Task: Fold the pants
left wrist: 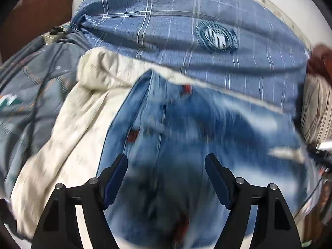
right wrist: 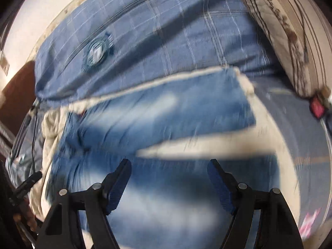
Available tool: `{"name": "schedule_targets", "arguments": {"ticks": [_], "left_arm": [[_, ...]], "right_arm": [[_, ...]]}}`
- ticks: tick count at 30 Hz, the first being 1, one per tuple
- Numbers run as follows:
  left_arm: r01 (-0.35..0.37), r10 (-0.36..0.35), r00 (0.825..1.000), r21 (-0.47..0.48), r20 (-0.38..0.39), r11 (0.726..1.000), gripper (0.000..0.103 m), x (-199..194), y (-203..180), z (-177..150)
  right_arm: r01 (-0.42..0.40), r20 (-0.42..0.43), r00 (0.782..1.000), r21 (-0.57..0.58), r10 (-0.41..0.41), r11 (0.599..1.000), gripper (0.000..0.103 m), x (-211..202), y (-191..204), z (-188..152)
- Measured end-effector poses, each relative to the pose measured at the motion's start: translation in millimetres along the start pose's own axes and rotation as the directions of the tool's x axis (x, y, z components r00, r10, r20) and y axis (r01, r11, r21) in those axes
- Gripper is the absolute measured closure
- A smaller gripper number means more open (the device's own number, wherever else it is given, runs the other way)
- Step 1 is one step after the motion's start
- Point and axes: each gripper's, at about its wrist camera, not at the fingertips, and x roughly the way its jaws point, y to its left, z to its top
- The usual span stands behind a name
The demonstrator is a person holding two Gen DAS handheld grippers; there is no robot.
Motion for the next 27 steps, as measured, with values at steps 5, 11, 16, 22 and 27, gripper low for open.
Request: {"name": "schedule_targets", "arguments": {"ticks": [5, 11, 16, 22, 27], "left_arm": [[0.048, -0.052, 0.997, -0.066, -0.061, 0.997, 0.026, 58, 13, 57], [0.062, -0.081, 0.988, -0.150, -0.130, 0.987, 0.026, 119, 24, 97], [0.088, -0.130, 0.980, -0.254, -0.153, 0.963, 0.028, 153, 41, 125], [0.074, -0.131, 0.973, -0.279, -0.191, 0.958, 0.059, 175, 46, 135], [0.060, -0.118, 0.973, -0.279, -0.196, 0.958, 0.059, 190, 44, 144]], "right_arm": [[0.034, 0.018, 0.999, 0.074, -0.035, 0.997, 0.025, 35, -47, 73], [0.131, -0.019, 0.991, 0.153, -0.130, 0.979, 0.033, 97, -98, 133], [0.187, -0.045, 0.982, 0.113, -0.183, 0.976, 0.044, 126, -102, 150], [0.233, -0.053, 0.972, 0.077, -0.229, 0.969, 0.070, 141, -104, 147], [0.248, -0.059, 0.968, 0.040, -0.245, 0.968, 0.075, 146, -103, 140]]}}
